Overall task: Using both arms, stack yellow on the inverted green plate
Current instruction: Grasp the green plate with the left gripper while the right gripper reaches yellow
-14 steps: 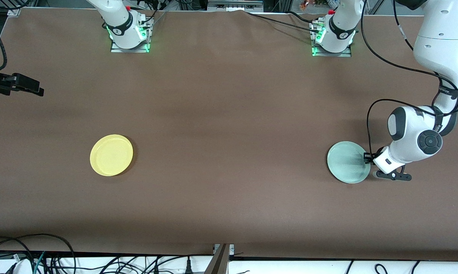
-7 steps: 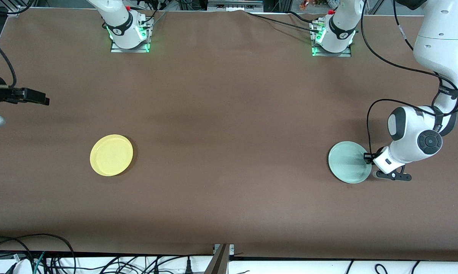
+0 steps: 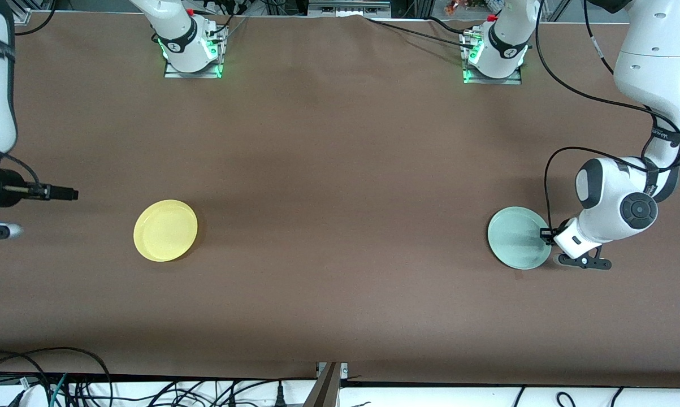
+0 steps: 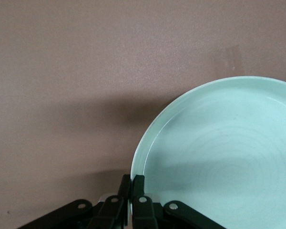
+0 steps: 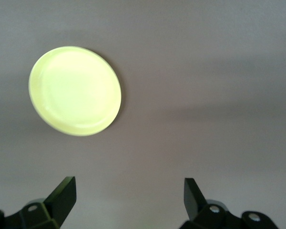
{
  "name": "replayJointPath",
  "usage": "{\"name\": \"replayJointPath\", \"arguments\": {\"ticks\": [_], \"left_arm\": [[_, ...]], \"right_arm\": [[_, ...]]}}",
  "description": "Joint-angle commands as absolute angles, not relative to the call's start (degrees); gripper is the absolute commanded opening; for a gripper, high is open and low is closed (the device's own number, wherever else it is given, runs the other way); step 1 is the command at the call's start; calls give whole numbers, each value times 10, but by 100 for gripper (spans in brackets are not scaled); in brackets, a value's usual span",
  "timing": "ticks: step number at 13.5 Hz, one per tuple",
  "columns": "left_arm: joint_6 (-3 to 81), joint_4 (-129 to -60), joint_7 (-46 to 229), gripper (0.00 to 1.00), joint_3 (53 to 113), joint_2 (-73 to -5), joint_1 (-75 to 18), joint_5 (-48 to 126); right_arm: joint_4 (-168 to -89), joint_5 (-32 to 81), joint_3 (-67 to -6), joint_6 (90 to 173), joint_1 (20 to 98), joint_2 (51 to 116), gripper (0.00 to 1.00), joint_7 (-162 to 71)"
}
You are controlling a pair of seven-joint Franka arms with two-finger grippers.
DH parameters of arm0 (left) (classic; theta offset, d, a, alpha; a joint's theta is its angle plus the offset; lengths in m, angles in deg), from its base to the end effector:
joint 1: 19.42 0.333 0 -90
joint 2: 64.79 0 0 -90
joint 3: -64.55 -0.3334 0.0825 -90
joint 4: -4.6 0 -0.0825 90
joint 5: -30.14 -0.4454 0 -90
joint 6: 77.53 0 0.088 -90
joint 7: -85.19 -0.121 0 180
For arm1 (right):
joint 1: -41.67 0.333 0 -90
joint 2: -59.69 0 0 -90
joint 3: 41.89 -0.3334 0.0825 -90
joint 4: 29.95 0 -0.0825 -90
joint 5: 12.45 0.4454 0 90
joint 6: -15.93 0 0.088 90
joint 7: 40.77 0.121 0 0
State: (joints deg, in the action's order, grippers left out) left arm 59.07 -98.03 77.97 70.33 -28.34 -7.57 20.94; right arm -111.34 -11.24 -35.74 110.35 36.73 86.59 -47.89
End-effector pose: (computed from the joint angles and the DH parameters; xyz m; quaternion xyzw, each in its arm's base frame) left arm 0.6973 0.0799 0.1470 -0.9977 0.0602 0.0214 0.0215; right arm 0.7184 -0.1267 0.3945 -0.9922 0.0336 0.1202 0.0047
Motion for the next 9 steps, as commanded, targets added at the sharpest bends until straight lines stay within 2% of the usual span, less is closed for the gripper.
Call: {"name": "replayJointPath", "arguments": {"ticks": [1,3,6,9], "left_arm": [[580,-979,803,0,703,-317,-104,199],[521,-942,811,0,699,-334,-133,198],[384,-828,837,0,704,-335,-183,129],[295,-761,881,0,701,-334,-261,68]], "right_arm": [[-1105,-83,-361,1152,361,909,100,-493],[-1105,-81,-362,1188,363,940,100,-494],[-1111,-78,-365,1232,365,972,100,-493],[-1115,-27,-366,1257,365,995,100,-495]]}}
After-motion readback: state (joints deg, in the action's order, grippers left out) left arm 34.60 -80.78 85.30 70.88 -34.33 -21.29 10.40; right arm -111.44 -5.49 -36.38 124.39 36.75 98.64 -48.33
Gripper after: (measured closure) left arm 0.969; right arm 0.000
